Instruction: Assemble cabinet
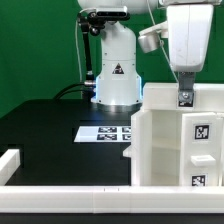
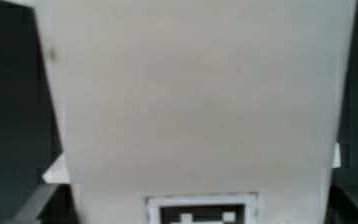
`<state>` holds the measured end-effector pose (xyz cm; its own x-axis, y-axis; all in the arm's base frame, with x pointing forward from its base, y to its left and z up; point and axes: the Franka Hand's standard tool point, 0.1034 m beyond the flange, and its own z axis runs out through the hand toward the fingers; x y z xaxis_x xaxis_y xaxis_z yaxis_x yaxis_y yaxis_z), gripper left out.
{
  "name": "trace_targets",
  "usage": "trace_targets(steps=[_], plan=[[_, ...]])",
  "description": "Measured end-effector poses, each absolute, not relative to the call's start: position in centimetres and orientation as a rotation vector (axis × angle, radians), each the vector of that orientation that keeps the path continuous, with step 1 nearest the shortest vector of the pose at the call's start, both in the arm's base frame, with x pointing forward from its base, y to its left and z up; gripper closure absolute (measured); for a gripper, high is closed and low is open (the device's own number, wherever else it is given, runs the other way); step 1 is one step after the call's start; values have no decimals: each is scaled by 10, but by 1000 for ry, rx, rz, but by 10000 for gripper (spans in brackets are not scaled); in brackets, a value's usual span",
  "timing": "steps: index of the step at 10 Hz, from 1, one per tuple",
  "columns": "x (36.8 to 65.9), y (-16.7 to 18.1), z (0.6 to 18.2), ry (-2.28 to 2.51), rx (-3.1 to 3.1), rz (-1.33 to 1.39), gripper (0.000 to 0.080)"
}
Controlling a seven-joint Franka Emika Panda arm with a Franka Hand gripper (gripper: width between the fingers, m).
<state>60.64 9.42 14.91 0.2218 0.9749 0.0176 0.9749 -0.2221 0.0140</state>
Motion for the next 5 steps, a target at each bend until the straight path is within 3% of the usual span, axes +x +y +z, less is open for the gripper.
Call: trace_targets(steps=[5], plan=[[605, 94, 150, 1489, 2774, 24, 248]])
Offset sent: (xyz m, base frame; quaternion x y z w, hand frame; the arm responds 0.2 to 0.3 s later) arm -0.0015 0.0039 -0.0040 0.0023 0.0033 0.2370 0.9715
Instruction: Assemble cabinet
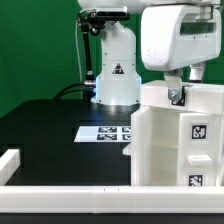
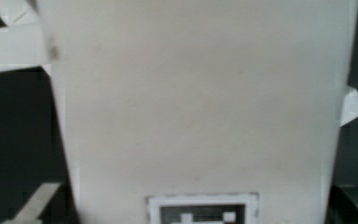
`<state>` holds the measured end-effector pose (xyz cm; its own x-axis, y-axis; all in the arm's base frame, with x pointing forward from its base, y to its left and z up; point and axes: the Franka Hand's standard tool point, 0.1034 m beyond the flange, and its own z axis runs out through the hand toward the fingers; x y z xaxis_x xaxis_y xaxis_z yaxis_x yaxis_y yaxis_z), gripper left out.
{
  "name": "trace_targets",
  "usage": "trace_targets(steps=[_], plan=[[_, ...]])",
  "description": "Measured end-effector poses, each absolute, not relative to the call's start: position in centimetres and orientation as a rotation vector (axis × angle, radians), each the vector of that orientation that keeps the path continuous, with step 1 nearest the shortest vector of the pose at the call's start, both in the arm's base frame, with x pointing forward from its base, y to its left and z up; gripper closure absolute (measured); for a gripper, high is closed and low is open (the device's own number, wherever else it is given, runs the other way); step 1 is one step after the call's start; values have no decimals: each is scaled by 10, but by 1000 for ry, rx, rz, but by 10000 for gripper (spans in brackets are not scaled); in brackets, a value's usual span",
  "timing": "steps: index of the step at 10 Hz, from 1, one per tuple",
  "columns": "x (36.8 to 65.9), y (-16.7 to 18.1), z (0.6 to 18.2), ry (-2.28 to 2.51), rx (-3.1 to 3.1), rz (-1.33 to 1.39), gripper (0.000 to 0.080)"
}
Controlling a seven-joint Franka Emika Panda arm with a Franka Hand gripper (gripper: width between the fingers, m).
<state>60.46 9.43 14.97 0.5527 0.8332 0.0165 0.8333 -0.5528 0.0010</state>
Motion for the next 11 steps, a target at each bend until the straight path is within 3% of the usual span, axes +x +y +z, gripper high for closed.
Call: trace_targets(steps=[4, 5, 6, 8, 11], plan=[[603, 94, 152, -1475, -2762, -6, 246], [603, 94, 161, -1475, -2758, 7, 246], [602, 94, 174, -1476, -2757, 12, 173], [603, 94, 192, -1476, -2755, 17, 155], [606, 94, 195, -1473, -2759, 9, 151]])
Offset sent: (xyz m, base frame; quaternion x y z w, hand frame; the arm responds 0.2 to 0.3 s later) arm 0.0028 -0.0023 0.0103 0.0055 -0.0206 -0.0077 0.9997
